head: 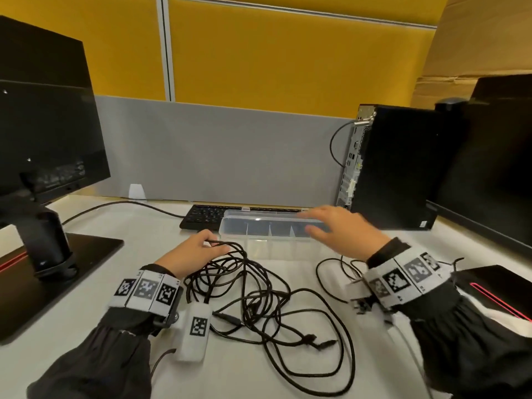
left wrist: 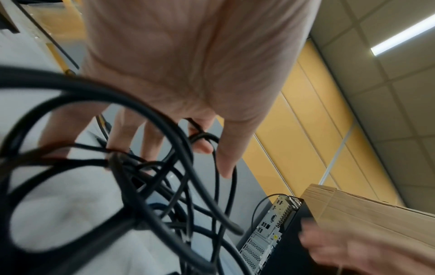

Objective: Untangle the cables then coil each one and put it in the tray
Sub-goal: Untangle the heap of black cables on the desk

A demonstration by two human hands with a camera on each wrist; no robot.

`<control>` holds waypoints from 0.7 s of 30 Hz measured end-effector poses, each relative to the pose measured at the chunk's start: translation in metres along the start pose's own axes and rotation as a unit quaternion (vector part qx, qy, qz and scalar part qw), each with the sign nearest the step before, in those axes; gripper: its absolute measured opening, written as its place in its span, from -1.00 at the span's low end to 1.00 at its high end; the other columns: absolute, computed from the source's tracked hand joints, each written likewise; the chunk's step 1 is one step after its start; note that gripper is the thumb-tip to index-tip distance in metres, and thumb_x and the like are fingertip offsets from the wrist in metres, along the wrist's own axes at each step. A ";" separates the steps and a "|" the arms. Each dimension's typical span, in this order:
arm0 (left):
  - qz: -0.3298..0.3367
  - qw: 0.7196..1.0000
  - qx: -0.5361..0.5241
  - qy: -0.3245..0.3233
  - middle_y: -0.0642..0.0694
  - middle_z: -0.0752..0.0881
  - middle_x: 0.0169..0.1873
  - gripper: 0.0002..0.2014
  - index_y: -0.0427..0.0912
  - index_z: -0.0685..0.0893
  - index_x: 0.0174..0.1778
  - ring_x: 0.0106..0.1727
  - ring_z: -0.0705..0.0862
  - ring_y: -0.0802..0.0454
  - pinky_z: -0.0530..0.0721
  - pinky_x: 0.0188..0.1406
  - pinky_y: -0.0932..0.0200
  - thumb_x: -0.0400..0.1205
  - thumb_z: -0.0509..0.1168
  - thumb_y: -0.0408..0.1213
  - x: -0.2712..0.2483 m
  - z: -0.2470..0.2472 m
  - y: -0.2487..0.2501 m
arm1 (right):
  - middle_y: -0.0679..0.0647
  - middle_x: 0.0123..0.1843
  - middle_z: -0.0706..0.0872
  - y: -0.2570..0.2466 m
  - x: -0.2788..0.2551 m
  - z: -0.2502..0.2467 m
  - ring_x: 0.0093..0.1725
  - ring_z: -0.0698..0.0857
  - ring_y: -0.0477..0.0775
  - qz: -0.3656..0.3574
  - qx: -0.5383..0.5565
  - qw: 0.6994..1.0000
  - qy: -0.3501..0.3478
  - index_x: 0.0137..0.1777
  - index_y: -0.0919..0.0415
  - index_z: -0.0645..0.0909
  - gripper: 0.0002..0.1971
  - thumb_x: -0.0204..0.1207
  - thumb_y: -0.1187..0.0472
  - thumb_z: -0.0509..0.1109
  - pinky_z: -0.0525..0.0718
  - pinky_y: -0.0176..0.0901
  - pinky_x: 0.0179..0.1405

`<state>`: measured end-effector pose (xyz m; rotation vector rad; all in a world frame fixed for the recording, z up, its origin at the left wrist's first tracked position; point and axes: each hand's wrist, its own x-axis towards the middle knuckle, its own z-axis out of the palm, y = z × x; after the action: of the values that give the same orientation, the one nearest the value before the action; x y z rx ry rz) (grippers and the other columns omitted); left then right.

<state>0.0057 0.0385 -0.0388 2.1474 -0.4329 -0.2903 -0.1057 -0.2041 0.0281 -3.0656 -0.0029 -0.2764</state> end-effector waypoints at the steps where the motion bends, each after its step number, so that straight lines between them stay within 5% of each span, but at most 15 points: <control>1: 0.001 1.000 -0.008 0.003 -0.17 0.65 -0.03 -0.75 -0.15 0.52 0.02 -0.13 0.56 0.02 0.45 -0.26 0.20 0.61 0.28 -0.03 -0.002 0.001 0.002 | -0.03 0.56 0.39 -0.015 0.001 0.002 0.51 0.37 0.00 -0.026 0.100 0.995 0.001 0.56 -0.11 0.27 -0.55 0.67 -0.03 0.13 0.32 -0.03 0.49; 4: 0.020 0.995 -0.099 0.025 -0.22 0.68 -0.03 -0.82 -0.12 0.52 -0.09 -0.12 0.59 0.02 0.51 -0.19 0.12 0.63 0.28 -0.08 -0.008 0.004 0.008 | -0.02 0.64 0.22 -0.040 0.003 0.021 0.60 0.24 -0.02 -0.030 0.250 0.960 -0.118 0.64 -0.11 0.03 -0.35 0.61 -0.12 0.19 0.22 -0.24 0.40; 8: 0.069 0.965 -0.249 0.036 -0.16 0.74 0.02 -0.89 -0.12 0.47 -0.15 -0.10 0.69 0.06 0.58 -0.23 0.15 0.65 0.25 -0.21 -0.017 0.014 0.020 | -0.05 0.61 0.29 -0.036 0.007 0.052 0.56 0.32 0.02 -0.044 0.265 0.938 -0.218 0.64 -0.13 0.00 -0.17 0.47 -0.21 0.36 0.30 -0.05 0.53; 10: 0.083 0.946 -0.309 0.041 -0.07 0.77 -0.01 -0.90 -0.13 0.46 -0.12 -0.02 0.72 0.03 0.60 -0.21 0.14 0.67 0.21 -0.23 -0.022 0.017 0.026 | -0.13 0.46 0.45 -0.029 0.006 0.054 0.40 0.46 -0.10 -0.041 0.264 0.940 -0.213 0.56 -0.07 0.20 -0.28 0.46 -0.14 0.42 0.50 -0.17 0.31; 14: 0.112 0.907 -0.406 0.027 -0.09 0.77 0.04 -0.94 -0.15 0.48 -0.05 0.05 0.76 -0.03 0.69 -0.16 0.10 0.69 0.14 -0.26 -0.029 0.017 0.034 | -0.11 0.18 0.60 -0.017 0.001 0.053 -0.11 0.58 -0.26 -0.033 0.288 0.945 -0.152 0.29 0.03 0.46 -0.67 0.56 0.03 0.35 0.55 -0.36 -0.04; 17: 0.143 0.888 -0.436 0.023 -0.15 0.77 0.07 -0.92 -0.16 0.49 -0.06 0.07 0.77 -0.08 0.76 -0.10 0.12 0.68 0.11 -0.28 -0.031 0.016 0.037 | -0.03 0.16 0.65 -0.015 -0.004 0.050 -0.13 0.67 -0.20 -0.021 0.361 0.924 -0.124 0.17 0.06 0.54 -0.82 0.62 0.08 0.27 0.52 -0.57 -0.31; 21: 0.149 0.880 -0.449 0.027 -0.20 0.76 0.09 -0.90 -0.19 0.50 -0.03 0.08 0.76 -0.12 0.76 -0.08 0.11 0.70 0.09 -0.30 -0.028 0.013 0.035 | -0.01 0.15 0.68 -0.013 -0.003 0.052 -0.06 0.78 -0.04 0.003 0.452 0.886 -0.101 0.14 0.04 0.57 -0.80 0.63 0.00 0.24 0.55 -0.28 -0.17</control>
<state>-0.0317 0.0215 -0.0165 1.1540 -0.4671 -0.1952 -0.0996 -0.1880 -0.0225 -2.1414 -0.1025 0.0520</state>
